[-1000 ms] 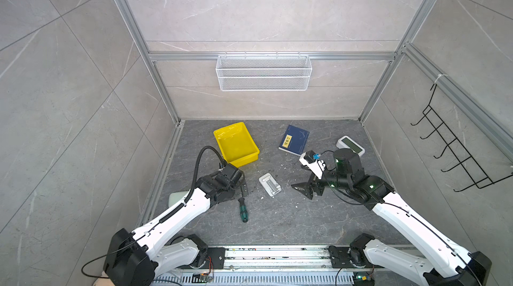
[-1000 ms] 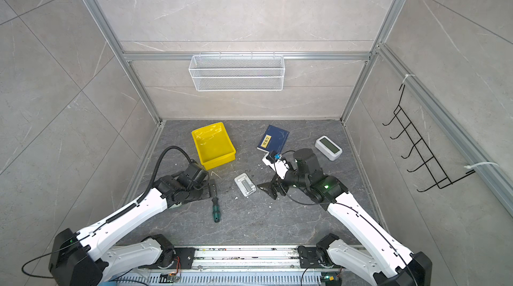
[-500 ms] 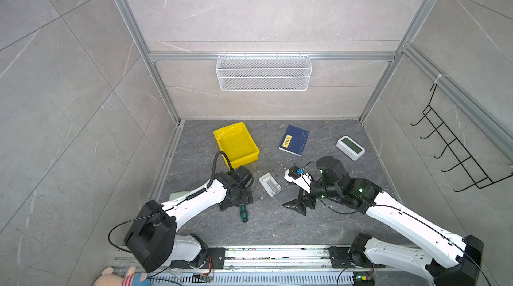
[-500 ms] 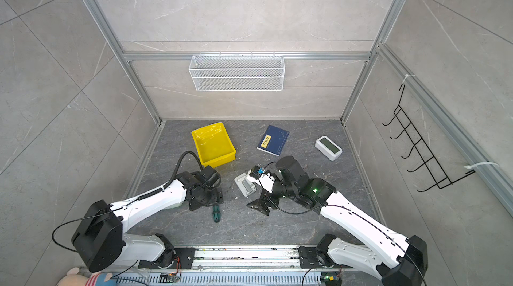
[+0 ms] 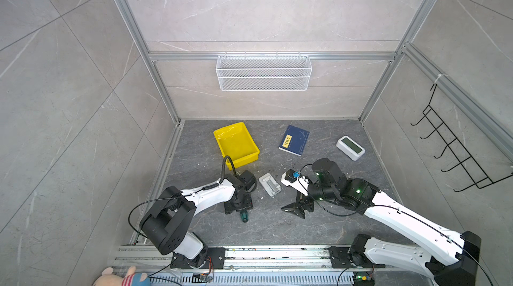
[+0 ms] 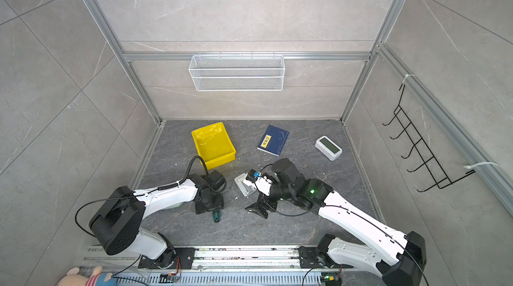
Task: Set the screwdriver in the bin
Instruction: 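Lower the left gripper over the screwdriver handle and close on it, then lift the screwdriver with the left gripper toward the yellow bin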
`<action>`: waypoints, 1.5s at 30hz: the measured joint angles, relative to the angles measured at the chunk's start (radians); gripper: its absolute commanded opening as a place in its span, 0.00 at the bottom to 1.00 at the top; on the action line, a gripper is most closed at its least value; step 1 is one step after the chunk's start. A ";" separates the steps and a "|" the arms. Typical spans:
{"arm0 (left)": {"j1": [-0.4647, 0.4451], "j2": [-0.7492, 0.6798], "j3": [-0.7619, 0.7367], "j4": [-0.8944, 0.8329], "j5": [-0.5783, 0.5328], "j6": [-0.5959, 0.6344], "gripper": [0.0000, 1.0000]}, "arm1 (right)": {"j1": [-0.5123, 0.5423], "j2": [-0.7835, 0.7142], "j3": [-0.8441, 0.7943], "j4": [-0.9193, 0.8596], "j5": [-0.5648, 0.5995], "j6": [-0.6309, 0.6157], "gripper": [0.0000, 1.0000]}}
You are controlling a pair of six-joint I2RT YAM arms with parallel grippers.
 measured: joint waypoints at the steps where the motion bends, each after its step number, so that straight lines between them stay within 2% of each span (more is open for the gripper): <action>1: -0.002 0.000 -0.001 0.001 0.000 -0.001 0.67 | 0.000 0.001 0.000 0.000 0.009 -0.001 0.99; 8: -0.003 0.000 -0.003 0.008 -0.001 -0.012 0.49 | 0.001 0.013 0.000 0.001 0.042 -0.007 0.99; 10: -0.003 0.000 -0.003 0.009 -0.002 -0.013 0.42 | 0.004 0.017 0.000 0.001 0.046 -0.007 0.99; 16: -0.003 -0.003 -0.004 0.017 0.000 -0.025 0.12 | 0.010 0.018 0.000 0.004 0.053 -0.007 0.99; 20: -0.005 -0.006 -0.006 0.021 -0.002 -0.029 0.01 | 0.012 0.018 0.000 0.005 0.053 -0.007 0.99; 30: -0.009 -0.058 -0.002 -0.021 -0.055 -0.027 0.00 | 0.017 0.018 0.015 0.015 0.056 -0.002 0.99; 45: -0.009 -0.115 0.271 -0.148 -0.124 0.023 0.00 | 0.017 0.014 0.058 0.110 0.136 0.050 0.99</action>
